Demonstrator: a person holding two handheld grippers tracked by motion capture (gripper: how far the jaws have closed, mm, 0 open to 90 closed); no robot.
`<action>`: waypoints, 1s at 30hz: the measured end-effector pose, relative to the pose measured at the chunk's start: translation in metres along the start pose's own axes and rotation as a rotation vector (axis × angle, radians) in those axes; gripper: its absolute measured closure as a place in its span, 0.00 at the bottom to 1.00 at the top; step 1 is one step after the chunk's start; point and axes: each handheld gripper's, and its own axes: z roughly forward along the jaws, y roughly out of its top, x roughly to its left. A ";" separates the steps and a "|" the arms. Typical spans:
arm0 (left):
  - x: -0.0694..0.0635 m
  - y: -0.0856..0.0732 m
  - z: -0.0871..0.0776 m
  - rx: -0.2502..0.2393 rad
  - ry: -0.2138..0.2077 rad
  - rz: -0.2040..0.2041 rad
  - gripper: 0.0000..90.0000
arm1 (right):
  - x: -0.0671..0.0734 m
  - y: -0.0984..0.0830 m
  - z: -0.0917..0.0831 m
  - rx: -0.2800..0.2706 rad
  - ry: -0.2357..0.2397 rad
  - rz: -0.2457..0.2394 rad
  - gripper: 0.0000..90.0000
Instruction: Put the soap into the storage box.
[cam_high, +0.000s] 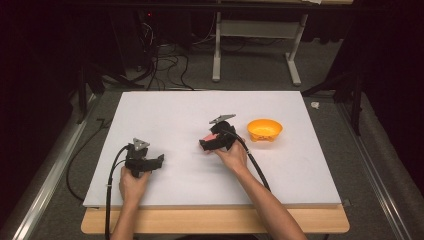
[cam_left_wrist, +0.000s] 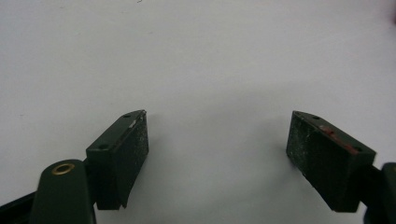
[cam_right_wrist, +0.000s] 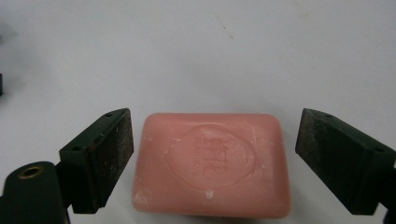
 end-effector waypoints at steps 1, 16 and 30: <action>0.000 0.000 0.000 0.000 0.000 0.000 0.24 | 0.000 -0.001 0.001 0.002 -0.002 0.004 0.13; 0.000 0.000 0.000 -0.001 0.000 -0.001 0.24 | 0.002 -0.014 0.019 0.046 0.003 0.008 0.13; 0.000 0.000 0.000 0.000 -0.001 0.000 0.24 | 0.005 -0.015 0.019 0.047 -0.022 -0.032 0.15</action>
